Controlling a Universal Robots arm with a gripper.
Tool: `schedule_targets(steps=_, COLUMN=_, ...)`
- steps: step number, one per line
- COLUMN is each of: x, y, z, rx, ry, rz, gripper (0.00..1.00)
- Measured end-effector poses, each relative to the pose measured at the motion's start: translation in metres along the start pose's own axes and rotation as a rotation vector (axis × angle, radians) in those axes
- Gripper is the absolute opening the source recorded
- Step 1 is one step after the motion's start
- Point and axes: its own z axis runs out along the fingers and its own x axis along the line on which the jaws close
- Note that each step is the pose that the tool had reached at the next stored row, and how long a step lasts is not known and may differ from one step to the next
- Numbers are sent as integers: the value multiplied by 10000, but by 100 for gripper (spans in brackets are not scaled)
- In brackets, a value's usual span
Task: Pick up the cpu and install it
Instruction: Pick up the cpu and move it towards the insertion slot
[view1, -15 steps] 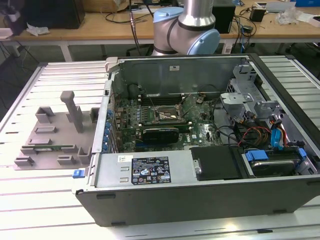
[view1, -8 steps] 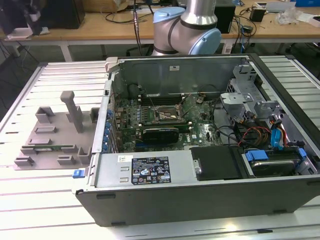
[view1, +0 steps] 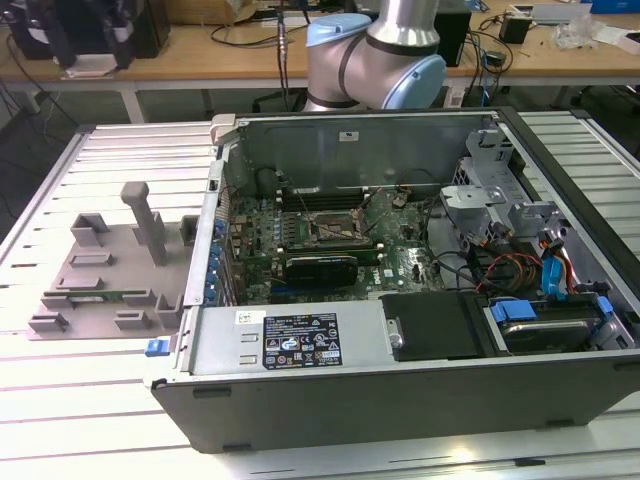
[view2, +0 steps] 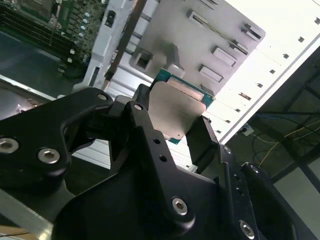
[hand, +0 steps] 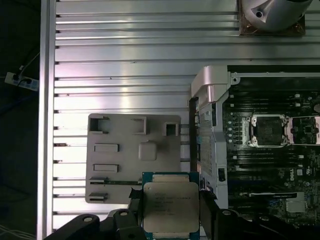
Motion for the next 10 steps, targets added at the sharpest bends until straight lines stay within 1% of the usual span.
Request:
schedule_targets(steps=5, x=-216, y=4, z=0, rx=-1, ry=6, rz=1, gripper=54)
schedule_targets(steps=7, x=-349, y=6, z=-1, rx=1, ry=9, rz=1, gripper=54)
schedule_targets(steps=9, x=-426, y=7, z=-1, rx=1, ry=10, rz=1, gripper=54)
schedule_targets(steps=10, x=-488, y=9, z=-1, rx=0, ry=11, rz=2, gripper=54)
